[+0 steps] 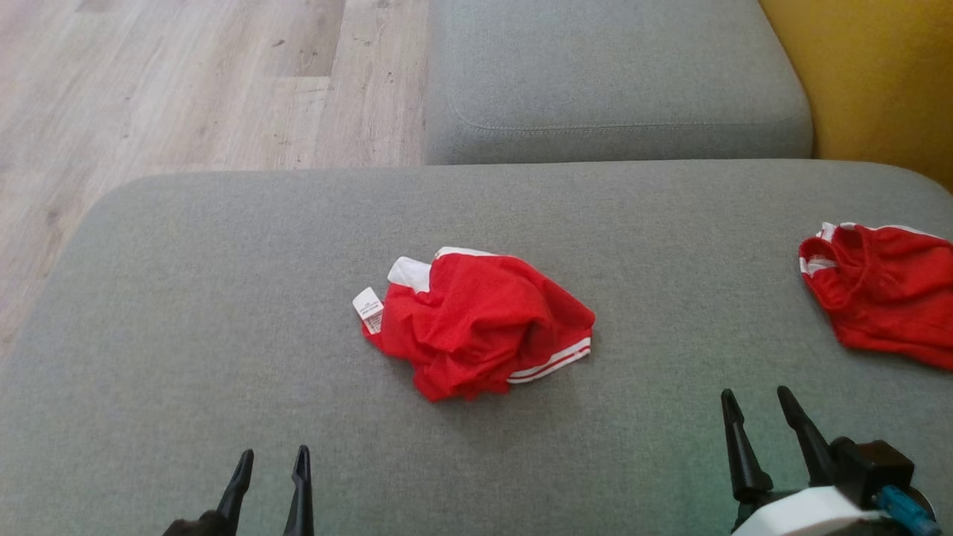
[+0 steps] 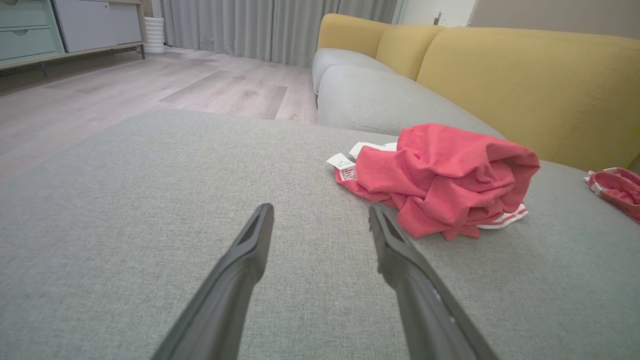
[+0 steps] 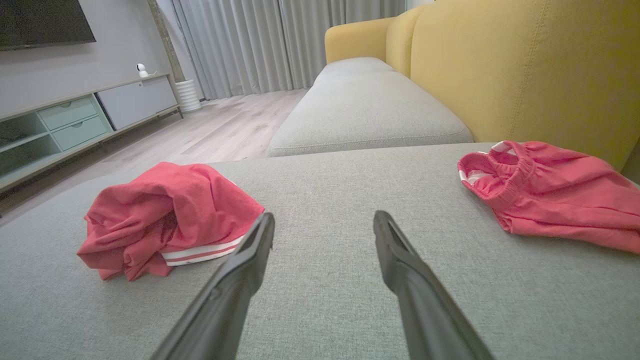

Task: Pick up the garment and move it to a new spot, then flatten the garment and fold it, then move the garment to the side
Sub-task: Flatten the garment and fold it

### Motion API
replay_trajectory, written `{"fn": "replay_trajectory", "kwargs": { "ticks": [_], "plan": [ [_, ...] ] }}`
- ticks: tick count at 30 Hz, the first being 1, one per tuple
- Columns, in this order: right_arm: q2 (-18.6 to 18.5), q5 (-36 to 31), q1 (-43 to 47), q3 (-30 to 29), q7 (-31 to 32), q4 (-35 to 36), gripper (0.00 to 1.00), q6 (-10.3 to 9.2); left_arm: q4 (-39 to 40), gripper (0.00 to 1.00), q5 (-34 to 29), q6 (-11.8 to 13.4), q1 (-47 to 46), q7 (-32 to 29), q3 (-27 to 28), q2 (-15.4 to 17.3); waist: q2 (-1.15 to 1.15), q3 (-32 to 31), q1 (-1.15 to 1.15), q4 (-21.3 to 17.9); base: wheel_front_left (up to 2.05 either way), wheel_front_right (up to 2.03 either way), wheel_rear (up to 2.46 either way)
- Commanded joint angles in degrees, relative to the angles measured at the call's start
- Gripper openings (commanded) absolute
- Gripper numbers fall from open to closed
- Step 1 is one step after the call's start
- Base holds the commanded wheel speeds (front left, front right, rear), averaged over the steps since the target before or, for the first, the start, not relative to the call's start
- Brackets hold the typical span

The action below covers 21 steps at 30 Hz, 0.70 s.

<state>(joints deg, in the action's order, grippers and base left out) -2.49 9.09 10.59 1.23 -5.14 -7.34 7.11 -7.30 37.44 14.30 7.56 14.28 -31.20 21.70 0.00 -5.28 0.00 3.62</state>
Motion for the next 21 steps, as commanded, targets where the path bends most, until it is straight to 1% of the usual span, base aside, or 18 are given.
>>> {"fn": "replay_trajectory", "kwargs": {
  "ticks": [1, 8, 14, 18, 21],
  "plan": [
    [-0.4, 0.2, -2.3, 1.3, -0.8, 1.6, 1.00, 0.37, 1.7, 1.00, 0.4, 0.4, -2.6, 0.7, 2.7, 1.0, 0.00, 0.0, 0.00, 0.0, 0.00, 0.00, 0.00],
    [-0.4, 0.2, -2.4, 1.2, -0.7, 1.4, 1.00, 0.37, 2.1, 1.00, 0.2, 0.8, -2.8, 0.7, 2.5, 1.0, 0.00, 0.3, 0.00, 0.3, 0.00, 0.00, 0.00],
    [-0.4, -0.7, -4.4, 0.9, 0.1, 1.5, 1.00, 0.37, 2.4, 1.00, -0.1, 0.8, -3.7, 0.3, 2.1, 1.0, 0.00, 1.4, 0.00, 2.2, 0.00, 0.00, 0.00],
    [-0.4, -3.2, -8.8, 0.7, 2.9, 1.1, 1.00, 0.37, 2.8, 1.00, -0.4, 0.8, -4.4, 0.1, 1.6, 0.8, 0.00, 2.9, 0.00, 4.2, 0.00, 0.00, 0.00],
    [-0.4, -4.8, -13.0, 0.9, 6.1, -1.2, 1.00, 0.37, 3.2, 1.00, -0.8, 0.7, -5.2, -0.2, 1.0, 0.5, 0.00, 4.5, 0.00, 6.4, 0.00, 0.00, 0.00]
  ]
}}
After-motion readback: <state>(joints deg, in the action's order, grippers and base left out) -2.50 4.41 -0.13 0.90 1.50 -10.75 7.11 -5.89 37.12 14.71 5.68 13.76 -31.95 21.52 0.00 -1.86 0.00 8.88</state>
